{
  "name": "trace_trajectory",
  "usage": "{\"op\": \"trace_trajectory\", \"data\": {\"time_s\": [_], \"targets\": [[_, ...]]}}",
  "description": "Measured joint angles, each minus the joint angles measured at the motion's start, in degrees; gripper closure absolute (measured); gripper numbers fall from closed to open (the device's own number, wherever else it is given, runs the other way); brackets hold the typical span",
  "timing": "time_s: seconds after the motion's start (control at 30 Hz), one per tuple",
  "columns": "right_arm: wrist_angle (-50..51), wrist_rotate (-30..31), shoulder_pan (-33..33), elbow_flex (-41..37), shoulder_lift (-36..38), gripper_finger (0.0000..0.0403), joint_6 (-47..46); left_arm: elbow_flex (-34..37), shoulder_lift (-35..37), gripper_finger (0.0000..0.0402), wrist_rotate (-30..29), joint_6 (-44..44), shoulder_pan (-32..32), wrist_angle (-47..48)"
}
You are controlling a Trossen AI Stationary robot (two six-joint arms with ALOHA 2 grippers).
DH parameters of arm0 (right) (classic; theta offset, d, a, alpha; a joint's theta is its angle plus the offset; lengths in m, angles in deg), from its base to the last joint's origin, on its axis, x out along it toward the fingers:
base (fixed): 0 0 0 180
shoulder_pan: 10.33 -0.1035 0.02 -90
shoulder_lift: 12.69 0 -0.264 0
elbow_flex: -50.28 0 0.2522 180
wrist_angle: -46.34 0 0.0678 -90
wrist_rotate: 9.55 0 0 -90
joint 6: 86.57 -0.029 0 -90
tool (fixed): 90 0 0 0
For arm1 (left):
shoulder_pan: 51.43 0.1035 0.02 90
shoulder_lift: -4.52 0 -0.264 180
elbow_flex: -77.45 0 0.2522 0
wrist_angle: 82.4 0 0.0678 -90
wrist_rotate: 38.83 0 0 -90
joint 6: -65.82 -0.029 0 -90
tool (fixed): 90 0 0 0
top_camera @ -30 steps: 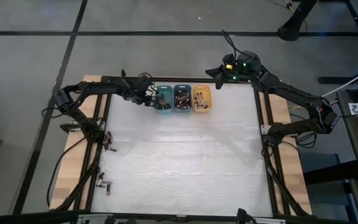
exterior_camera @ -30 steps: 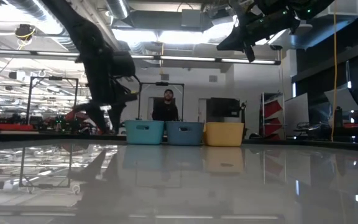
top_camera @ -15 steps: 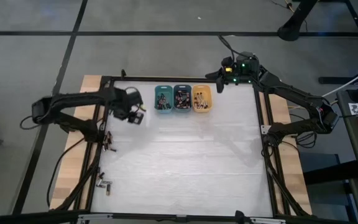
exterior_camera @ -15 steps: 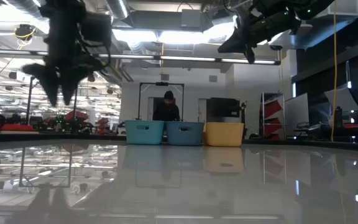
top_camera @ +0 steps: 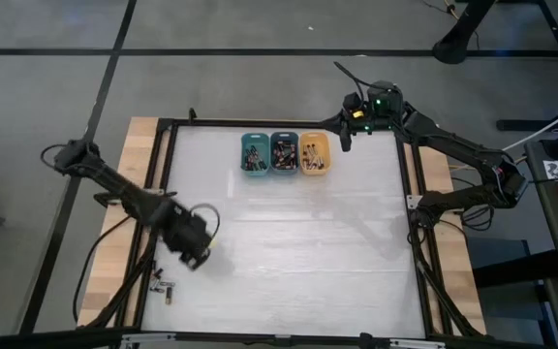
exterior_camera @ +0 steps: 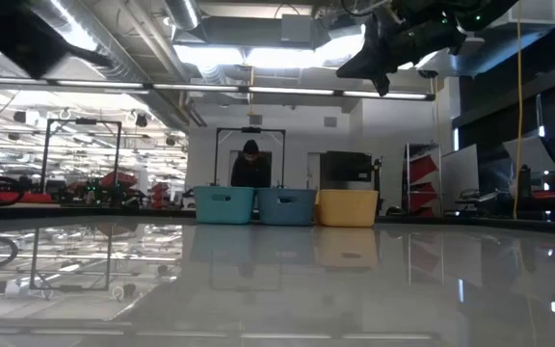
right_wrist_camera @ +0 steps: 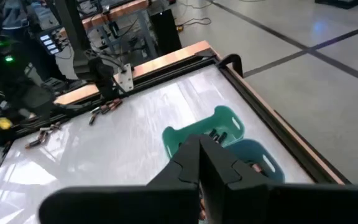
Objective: Sort batteries
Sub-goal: Put the brown battery into the green bin
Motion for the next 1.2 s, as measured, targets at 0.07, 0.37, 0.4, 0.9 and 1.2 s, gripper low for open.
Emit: {"op": "trace_trajectory", "data": {"time_s": [0.07, 0.37, 0.4, 0.9, 1.2], "targets": [[0.1, -0.3, 0.0, 0.0, 0.0, 0.0403, 0.2, 0.0, -0.9, 0.0231, 0.0, 2.3, -5.3, -3.9], [4.0, 2.2, -5.4, 0.0, 0.0, 0.0403, -1.3, 0.0, -9.4, 0.0231, 1.1, 17.4, -22.5, -14.5], [3.6, 4.2, -6.8, 0.0, 0.0, 0.0403, -2.2, 0.0, -10.1, 0.0231, 1.1, 17.8, -23.8, -16.1], [-3.6, 25.2, -22.4, 0.0, 0.0, 0.0403, -15.4, -2.8, -13.9, 0.0231, -4.1, 7.8, -37.1, -19.0], [-1.9, 42.6, -33.9, 0.0, -0.1, 0.0403, -19.6, -4.2, -19.4, 0.0231, 0.5, -3.6, -40.9, -23.7]]}}
